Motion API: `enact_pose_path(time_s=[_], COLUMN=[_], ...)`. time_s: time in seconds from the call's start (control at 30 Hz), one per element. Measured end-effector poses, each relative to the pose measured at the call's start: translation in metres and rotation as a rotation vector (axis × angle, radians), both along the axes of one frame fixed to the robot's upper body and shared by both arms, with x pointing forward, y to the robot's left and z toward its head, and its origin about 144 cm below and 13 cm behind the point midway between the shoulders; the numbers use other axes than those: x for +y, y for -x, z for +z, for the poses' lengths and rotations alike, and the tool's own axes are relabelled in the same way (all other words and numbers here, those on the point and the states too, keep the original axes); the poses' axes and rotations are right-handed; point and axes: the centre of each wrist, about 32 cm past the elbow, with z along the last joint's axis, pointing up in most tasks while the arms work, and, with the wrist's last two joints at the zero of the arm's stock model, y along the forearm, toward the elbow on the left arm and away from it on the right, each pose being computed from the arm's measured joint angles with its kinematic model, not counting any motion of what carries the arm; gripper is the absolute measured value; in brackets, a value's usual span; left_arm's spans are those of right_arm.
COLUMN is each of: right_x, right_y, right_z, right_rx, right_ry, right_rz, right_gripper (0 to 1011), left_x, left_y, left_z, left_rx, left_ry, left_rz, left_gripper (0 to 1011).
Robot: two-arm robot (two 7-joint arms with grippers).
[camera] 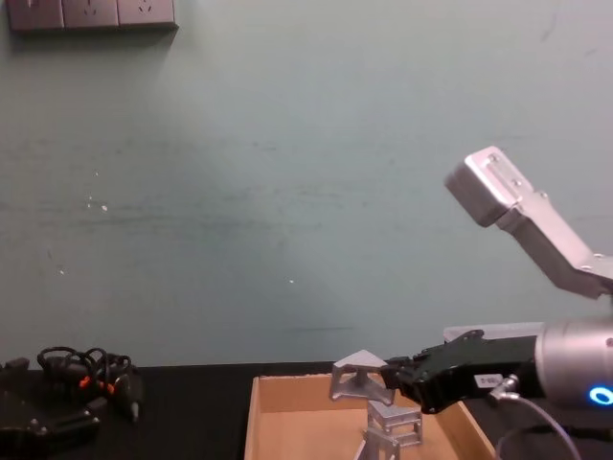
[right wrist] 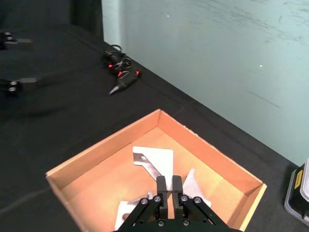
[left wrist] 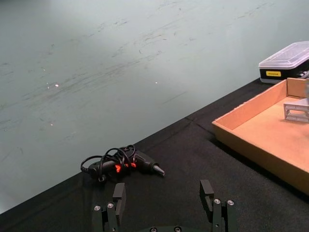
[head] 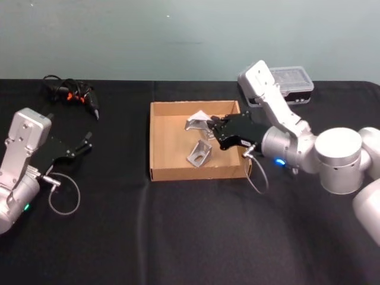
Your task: Use one hand to pick up the angle iron from the table and place it into the box.
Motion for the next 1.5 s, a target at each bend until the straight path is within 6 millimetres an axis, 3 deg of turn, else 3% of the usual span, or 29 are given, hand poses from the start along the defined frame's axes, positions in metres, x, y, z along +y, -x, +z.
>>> enact_pose_path(time_s=[0.43, 0.67, 0.8, 0.87, 0.9, 1.17, 1.4, 1.5], right_x=[0.0065, 0.0063, 0.006, 0.0059, 0.0059, 0.006, 0.0059, 0.0058], right_y=[-0.0067, -0.0062, -0.0059, -0.0058, -0.0058, -0.0055, -0.0054, -0.0054], right_z=[-0.0055, -0.0048, -0.0046, -0.0046, -0.0045, -0.0045, -0.0044, -0.0044], right_rx=[-0.011, -0.01, -0.009, -0.009, -0.008, -0.007, -0.006, -0.006], right_ry=[-0.008, -0.006, -0.005, -0.005, -0.005, -0.005, -0.005, -0.005], right_rz=[-0.032, -0.028, -0.026, -0.025, -0.025, -0.023, -0.023, -0.023], right_gripper=[62, 230, 397, 429, 498, 705, 947, 983], left_x=[0.0, 0.0, 0.0, 0.0, 0.0, 0.0, 0.0, 0.0], left_y=[0.0, 0.0, 0.0, 0.0, 0.0, 0.0, 0.0, 0.0], left_z=[0.0, 0.0, 0.0, 0.0, 0.0, 0.0, 0.0, 0.0], left_rx=[0.0, 0.0, 0.0, 0.0, 0.0, 0.0, 0.0, 0.0], left_ry=[0.0, 0.0, 0.0, 0.0, 0.0, 0.0, 0.0, 0.0], left_rz=[0.0, 0.0, 0.0, 0.0, 0.0, 0.0, 0.0, 0.0], left_gripper=[1005, 1005, 1005, 1004, 1005, 1005, 1005, 1005])
